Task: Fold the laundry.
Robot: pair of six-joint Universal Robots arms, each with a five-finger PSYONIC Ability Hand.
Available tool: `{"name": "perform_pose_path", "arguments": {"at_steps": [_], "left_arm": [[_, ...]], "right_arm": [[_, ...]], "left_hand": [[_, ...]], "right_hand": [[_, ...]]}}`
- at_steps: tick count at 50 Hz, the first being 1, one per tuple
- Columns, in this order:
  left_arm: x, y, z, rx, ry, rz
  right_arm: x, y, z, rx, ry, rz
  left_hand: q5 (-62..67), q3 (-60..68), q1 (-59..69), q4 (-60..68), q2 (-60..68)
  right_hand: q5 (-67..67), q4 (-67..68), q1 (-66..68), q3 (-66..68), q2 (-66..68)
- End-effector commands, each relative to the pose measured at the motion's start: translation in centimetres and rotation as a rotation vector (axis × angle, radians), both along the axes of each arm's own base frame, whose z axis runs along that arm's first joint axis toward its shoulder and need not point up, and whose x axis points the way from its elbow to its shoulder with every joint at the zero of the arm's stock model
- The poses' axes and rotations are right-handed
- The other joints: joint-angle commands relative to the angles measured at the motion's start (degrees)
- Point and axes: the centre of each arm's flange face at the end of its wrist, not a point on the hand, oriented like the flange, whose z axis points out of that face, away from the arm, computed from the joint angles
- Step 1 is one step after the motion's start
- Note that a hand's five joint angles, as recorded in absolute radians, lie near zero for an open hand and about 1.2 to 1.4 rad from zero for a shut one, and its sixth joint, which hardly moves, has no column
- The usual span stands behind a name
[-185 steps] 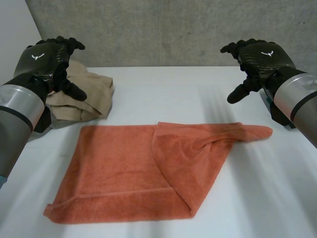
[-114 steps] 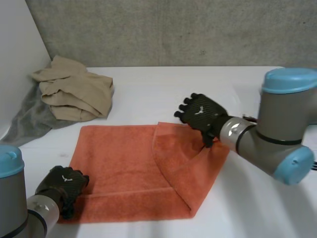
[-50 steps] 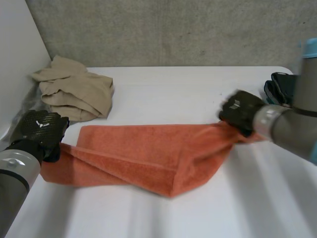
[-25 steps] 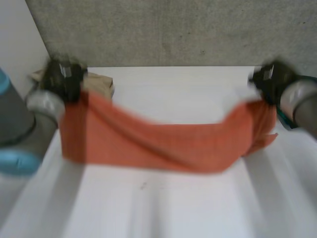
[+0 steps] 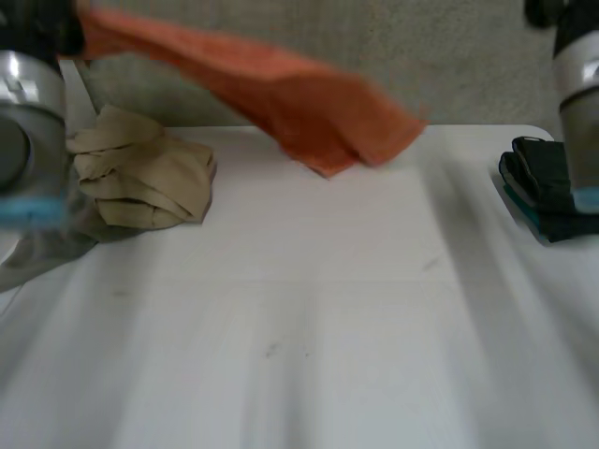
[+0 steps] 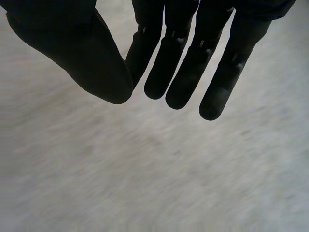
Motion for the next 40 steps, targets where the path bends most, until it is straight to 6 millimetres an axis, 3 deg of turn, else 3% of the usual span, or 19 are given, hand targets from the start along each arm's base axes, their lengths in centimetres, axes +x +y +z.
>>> {"name": "perform_pose_path", "arguments": {"at_steps": [1, 4, 6, 7, 10, 13, 17, 20, 26, 27, 35, 40], "left_arm": [[0.4, 2.9, -8.5, 0.254, -0.075, -0.016], [0.4, 4.3, -9.8, 0.293, -0.099, -0.046], [0.4, 4.9, -9.7, 0.290, -0.108, -0.065], [0.3, 5.4, -9.2, 0.277, -0.111, -0.079], [0.2, 6.2, -7.9, 0.241, -0.113, -0.100], [0.1, 7.2, -5.4, 0.170, -0.103, -0.114], [0.0, 9.2, -1.0, 0.050, -0.079, -0.132], [-0.2, 10.3, 0.6, 0.003, -0.070, -0.144], [-0.7, 12.8, 4.3, -0.071, -0.052, -0.184], [-0.9, 13.2, 4.7, -0.078, -0.051, -0.197], [-2.4, 17.0, 8.7, -0.137, -0.033, -0.296], [-2.6, 18.9, 10.6, -0.186, -0.013, -0.328]], "right_arm": [[-0.3, 1.6, -9.0, 0.406, 0.134, 0.071], [-1.1, 2.5, -13.0, 0.599, 0.176, 0.074], [-1.2, 3.0, -14.1, 0.666, 0.189, 0.080], [-1.2, 3.4, -14.6, 0.709, 0.198, 0.081], [-1.3, 3.5, -14.5, 0.737, 0.187, 0.086], [-1.2, 2.9, -13.8, 0.725, 0.168, 0.078], [0.4, 2.9, -12.9, 0.729, 0.078, 0.141], [2.1, 2.9, -12.7, 0.759, -0.027, 0.211], [5.4, 2.8, -14.6, 0.860, -0.187, 0.306], [6.8, 3.2, -15.3, 0.883, -0.204, 0.343], [12.4, 3.3, -19.3, 0.919, -0.220, 0.418], [14.7, 3.0, -22.0, 0.921, -0.225, 0.412]], "left_hand": [[13.11, 11.64, 15.37, 11.16, 11.39], [13.11, 11.64, 15.37, 11.16, 11.39], [13.11, 11.64, 15.37, 11.16, 11.39], [13.11, 11.64, 15.37, 11.16, 11.39], [13.11, 11.64, 15.37, 11.16, 11.39], [13.11, 11.64, 15.37, 11.16, 11.39], [13.11, 11.64, 15.37, 11.16, 11.39], [13.11, 11.64, 15.37, 11.16, 11.39], [13.11, 11.64, 15.37, 11.16, 11.39], [13.11, 11.64, 15.37, 11.16, 11.39], [13.11, 11.64, 15.37, 11.16, 11.39], [13.11, 11.64, 15.37, 11.16, 11.39]], "right_hand": [[12.64, 11.42, 15.28, 11.96, 12.85], [11.37, 10.14, 14.01, 10.68, 11.58], [-12.40, -13.63, -9.76, -13.09, -12.19], [-34.01, -35.24, -31.37, -34.70, -33.80], [-42.46, -43.68, -39.82, -43.14, -42.25], [-52.88, -54.10, -50.24, -53.56, -52.67], [-54.58, -55.81, -51.94, -55.27, -54.37], [-54.92, -56.14, -52.28, -55.60, -54.71], [-56.10, -57.32, -53.46, -56.78, -55.89], [-56.10, -57.32, -53.46, -56.78, -55.89], [-54.93, -56.16, -52.29, -55.62, -54.72], [-54.58, -55.81, -51.95, -55.27, -54.38]]}}
